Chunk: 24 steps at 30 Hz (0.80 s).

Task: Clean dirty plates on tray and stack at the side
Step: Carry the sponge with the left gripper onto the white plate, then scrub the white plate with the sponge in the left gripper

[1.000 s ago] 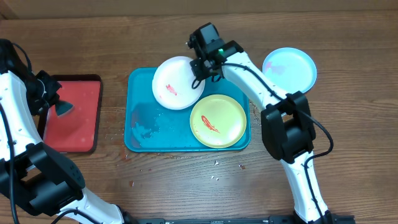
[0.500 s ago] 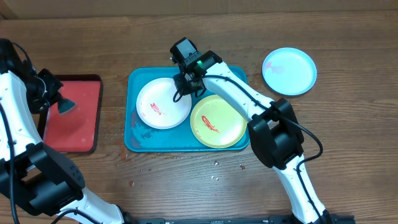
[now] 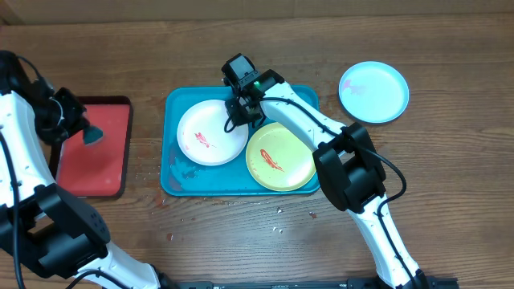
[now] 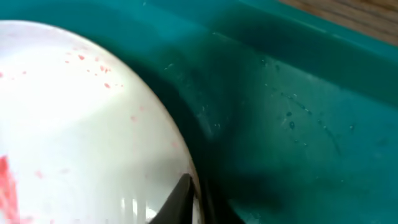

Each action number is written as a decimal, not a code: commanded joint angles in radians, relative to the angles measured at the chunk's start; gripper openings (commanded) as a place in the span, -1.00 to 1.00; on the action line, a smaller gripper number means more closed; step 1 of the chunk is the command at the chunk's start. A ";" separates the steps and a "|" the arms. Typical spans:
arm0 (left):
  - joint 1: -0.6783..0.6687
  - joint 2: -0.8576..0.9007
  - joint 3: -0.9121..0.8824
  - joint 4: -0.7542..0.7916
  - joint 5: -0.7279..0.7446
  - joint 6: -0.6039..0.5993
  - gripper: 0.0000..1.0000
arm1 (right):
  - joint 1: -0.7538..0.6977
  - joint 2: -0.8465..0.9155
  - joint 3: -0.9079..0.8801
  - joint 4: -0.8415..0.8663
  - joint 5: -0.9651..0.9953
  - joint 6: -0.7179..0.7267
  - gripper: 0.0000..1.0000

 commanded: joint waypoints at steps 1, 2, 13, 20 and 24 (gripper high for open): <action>-0.063 -0.016 0.023 -0.015 0.110 0.062 -0.92 | -0.002 0.035 0.013 0.002 0.001 0.060 -0.92; -0.090 -0.010 0.016 -0.018 0.111 0.062 -0.91 | -0.002 0.035 0.013 0.001 0.001 0.089 -0.92; -0.352 0.014 -0.168 0.166 0.106 0.046 -0.91 | -0.002 0.035 0.013 -0.060 -0.025 0.218 -0.93; -0.482 0.014 -0.358 0.425 0.104 -0.073 -0.92 | -0.002 0.035 0.013 -0.066 -0.047 0.273 -0.93; -0.547 0.014 -0.435 0.565 0.098 -0.080 -0.92 | -0.002 0.035 0.013 -0.067 -0.047 0.273 -0.92</action>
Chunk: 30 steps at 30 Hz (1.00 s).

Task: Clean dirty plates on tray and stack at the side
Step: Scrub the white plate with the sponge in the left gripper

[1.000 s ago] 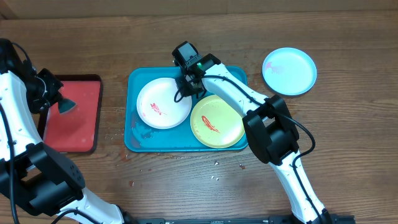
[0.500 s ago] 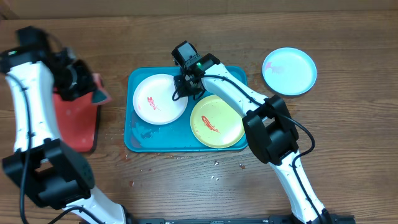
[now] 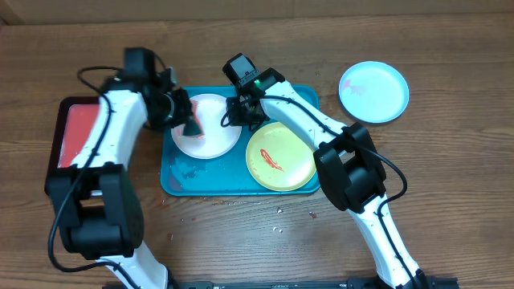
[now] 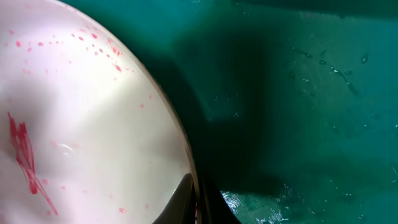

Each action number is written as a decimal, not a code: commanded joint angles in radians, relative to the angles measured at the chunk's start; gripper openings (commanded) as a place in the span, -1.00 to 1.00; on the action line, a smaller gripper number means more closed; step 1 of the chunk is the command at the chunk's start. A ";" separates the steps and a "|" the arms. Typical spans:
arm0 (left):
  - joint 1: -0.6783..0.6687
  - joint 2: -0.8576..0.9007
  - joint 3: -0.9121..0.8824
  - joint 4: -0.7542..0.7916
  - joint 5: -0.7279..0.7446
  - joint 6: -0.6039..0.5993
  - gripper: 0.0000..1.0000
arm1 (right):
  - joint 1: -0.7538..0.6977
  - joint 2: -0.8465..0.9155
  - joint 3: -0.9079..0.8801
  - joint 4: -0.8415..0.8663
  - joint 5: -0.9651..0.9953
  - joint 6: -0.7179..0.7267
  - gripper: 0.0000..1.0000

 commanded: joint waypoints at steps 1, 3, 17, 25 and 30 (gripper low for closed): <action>-0.054 0.009 -0.053 0.075 -0.005 -0.046 -0.91 | -0.001 0.035 0.003 -0.010 0.008 0.021 -0.93; -0.074 0.009 -0.061 0.090 -0.072 -0.121 -0.91 | -0.001 0.035 0.003 -0.011 0.008 0.021 -0.93; -0.077 0.113 -0.061 0.224 -0.109 -0.216 -0.91 | -0.001 0.035 0.003 -0.007 0.008 0.021 -0.92; -0.074 0.155 -0.061 0.230 -0.177 -0.207 -0.92 | -0.001 0.035 0.003 -0.009 0.009 0.020 -0.92; -0.074 0.155 -0.060 0.160 -0.422 -0.139 -0.92 | -0.002 0.035 0.003 -0.010 0.012 0.020 -0.93</action>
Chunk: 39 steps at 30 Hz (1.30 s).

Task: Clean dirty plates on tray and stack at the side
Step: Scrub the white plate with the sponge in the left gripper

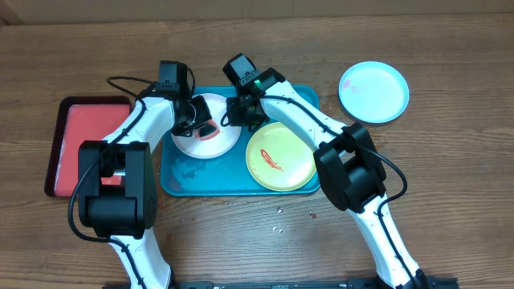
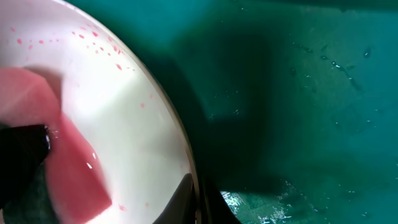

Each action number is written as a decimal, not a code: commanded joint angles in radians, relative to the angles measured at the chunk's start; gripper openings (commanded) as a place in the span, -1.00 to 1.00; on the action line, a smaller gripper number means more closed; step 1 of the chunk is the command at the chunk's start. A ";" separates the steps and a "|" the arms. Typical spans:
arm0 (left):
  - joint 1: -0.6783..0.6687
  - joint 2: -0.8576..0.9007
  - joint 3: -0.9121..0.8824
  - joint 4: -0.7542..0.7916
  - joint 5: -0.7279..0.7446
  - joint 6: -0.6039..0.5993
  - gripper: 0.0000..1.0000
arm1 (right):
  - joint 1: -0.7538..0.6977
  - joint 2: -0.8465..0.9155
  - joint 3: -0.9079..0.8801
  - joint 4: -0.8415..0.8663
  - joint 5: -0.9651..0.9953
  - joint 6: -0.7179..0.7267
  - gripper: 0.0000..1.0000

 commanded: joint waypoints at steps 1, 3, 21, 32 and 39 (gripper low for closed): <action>0.005 0.019 -0.003 -0.054 -0.255 0.079 -0.92 | -0.002 0.035 0.003 -0.010 0.020 0.008 -0.92; 0.005 0.019 0.008 -0.100 -0.349 0.145 -0.92 | -0.002 0.035 0.003 -0.014 0.020 0.008 -0.92; -0.014 0.075 0.174 -0.120 0.132 0.039 -0.92 | -0.002 0.035 0.003 -0.006 0.019 0.008 -0.92; 0.045 0.174 0.183 -0.194 -0.005 0.040 -0.92 | -0.002 0.035 0.003 -0.014 0.020 0.008 -0.93; 0.123 0.169 0.295 -0.365 -0.241 0.072 -0.92 | -0.002 0.035 0.003 -0.013 0.020 0.007 -0.92</action>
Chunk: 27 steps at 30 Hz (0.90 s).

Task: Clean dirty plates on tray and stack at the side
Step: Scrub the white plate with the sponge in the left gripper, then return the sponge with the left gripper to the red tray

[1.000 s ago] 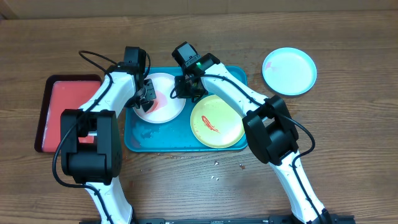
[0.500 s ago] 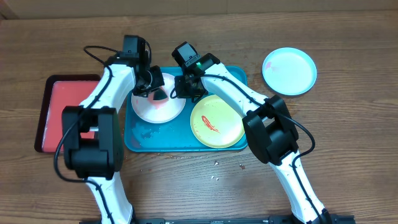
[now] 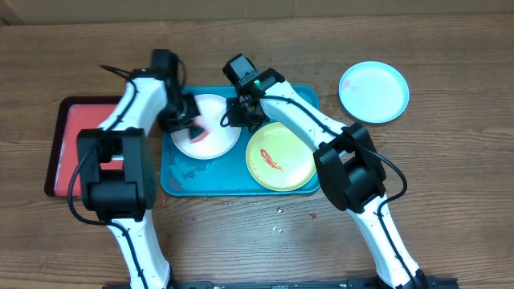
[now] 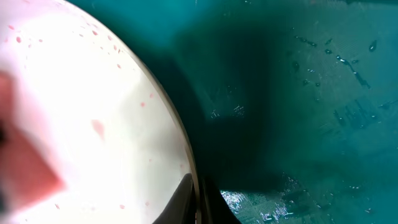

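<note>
A white plate [image 3: 218, 135] lies at the back left of the teal tray [image 3: 178, 181]. My right gripper [image 3: 238, 115] is shut on its right rim; in the right wrist view the rim runs between the fingers of the right gripper [image 4: 198, 190]. On the white plate [image 4: 93, 81] only small red specks show. My left gripper [image 3: 187, 123] presses a pink sponge [image 3: 197, 130] onto the plate's left half; the sponge [image 4: 22, 174] is a blur at the wrist view's left edge. A yellow-green plate [image 3: 279, 156] with a red smear sits at the tray's right.
A light blue plate [image 3: 373, 91] rests on the table at the back right. A red tray [image 3: 80, 152] lies to the left of the teal one. The teal tray floor [image 4: 311, 93] is wet. Small crumbs [image 3: 279, 211] dot the wood in front.
The sponge has shifted from the plate's middle towards its left side. The middle of the plate now shows white with a few specks. My right gripper still pinches the rim.
At first my left gripper held the sponge over the red tray while my right pinched the white plate's rim, a red smear on the plate. Then the left arm was at the plate, then the sponge covered the smear. Now the smear is gone.
</note>
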Each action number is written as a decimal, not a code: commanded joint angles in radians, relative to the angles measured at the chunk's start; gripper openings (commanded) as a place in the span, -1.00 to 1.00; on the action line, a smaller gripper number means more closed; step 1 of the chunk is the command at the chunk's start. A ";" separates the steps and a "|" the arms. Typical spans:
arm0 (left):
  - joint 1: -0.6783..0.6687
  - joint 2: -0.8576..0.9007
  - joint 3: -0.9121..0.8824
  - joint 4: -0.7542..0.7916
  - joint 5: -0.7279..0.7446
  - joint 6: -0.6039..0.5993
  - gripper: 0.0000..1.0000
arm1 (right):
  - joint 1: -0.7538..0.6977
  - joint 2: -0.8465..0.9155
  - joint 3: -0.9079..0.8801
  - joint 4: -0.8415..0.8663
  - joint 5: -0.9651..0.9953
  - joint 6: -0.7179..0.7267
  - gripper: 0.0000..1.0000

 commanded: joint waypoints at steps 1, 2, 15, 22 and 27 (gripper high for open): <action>0.057 0.042 0.069 -0.051 -0.210 0.032 -0.92 | -0.002 0.034 0.002 -0.004 0.023 0.003 -0.92; 0.060 0.042 0.088 -0.063 -0.209 0.045 -0.92 | -0.002 0.034 0.002 -0.003 0.023 0.000 -0.92; 0.164 -0.141 0.406 -0.266 -0.053 0.011 -0.91 | 0.029 -0.040 0.089 0.011 0.105 -0.180 -0.93; 0.378 -0.183 0.399 -0.365 -0.053 0.011 -0.92 | 0.148 -0.167 0.100 0.014 0.559 -0.340 -0.92; 0.539 -0.179 0.348 -0.386 -0.052 0.011 -0.92 | 0.286 -0.215 0.101 0.092 1.080 -0.572 -0.92</action>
